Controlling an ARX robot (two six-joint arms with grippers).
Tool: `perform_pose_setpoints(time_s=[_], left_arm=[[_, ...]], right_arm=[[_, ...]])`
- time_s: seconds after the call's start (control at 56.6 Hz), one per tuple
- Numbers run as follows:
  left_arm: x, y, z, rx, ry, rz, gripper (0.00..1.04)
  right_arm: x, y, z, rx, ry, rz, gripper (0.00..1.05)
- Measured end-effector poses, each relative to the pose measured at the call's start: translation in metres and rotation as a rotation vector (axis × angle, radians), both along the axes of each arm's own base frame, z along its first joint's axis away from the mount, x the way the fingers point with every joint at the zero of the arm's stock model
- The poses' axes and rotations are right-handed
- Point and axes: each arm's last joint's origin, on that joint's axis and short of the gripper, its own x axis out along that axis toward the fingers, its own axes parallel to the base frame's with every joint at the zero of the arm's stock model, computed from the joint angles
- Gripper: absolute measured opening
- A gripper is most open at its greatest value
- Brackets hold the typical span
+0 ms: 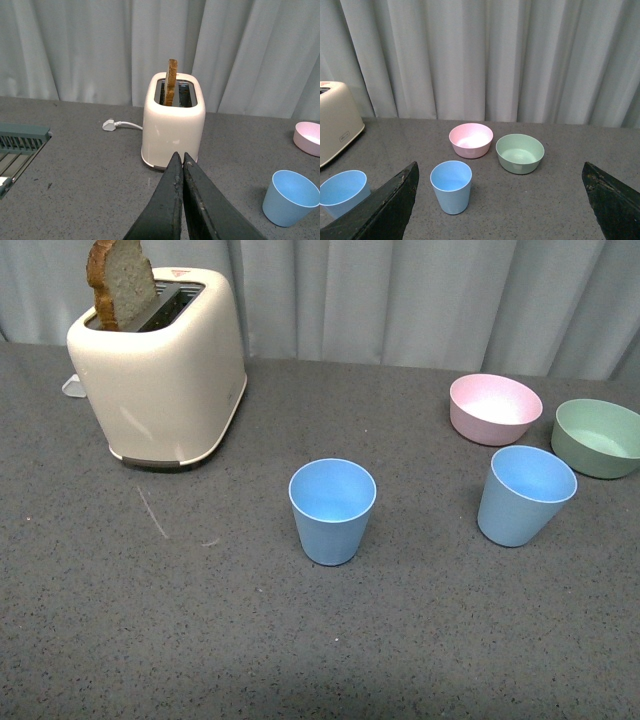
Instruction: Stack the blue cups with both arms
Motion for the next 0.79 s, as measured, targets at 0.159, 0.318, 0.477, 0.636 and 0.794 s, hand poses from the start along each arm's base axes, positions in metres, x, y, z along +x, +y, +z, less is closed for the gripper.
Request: perform_pose_setpoints(time_s=[0.159,0.318,0.477,0.636,0.794], left_arm=[[-0.003,0.000,0.000,0.000,0.001,0.000,0.04],[-0.012,0.000,-0.005,0.000,0.031,0.000,0.04],[-0.015,0.000,-0.003,0.000,0.007,0.000,0.04],[-0.015,0.000,-0.003,0.000,0.006,0.000,0.15],[-0.015,0.000,-0.003,0.000,0.006,0.000,0.40]], right_arm=[[0.000,0.000,0.000,0.000,0.000,0.000,0.95],[0.000,0.000,0.000,0.000,0.000,0.000,0.95],[0.000,0.000,0.000,0.000,0.000,0.000,0.95],[0.000,0.000,0.000,0.000,0.000,0.000,0.95],[0.000,0.000,0.000,0.000,0.000,0.000,0.95]])
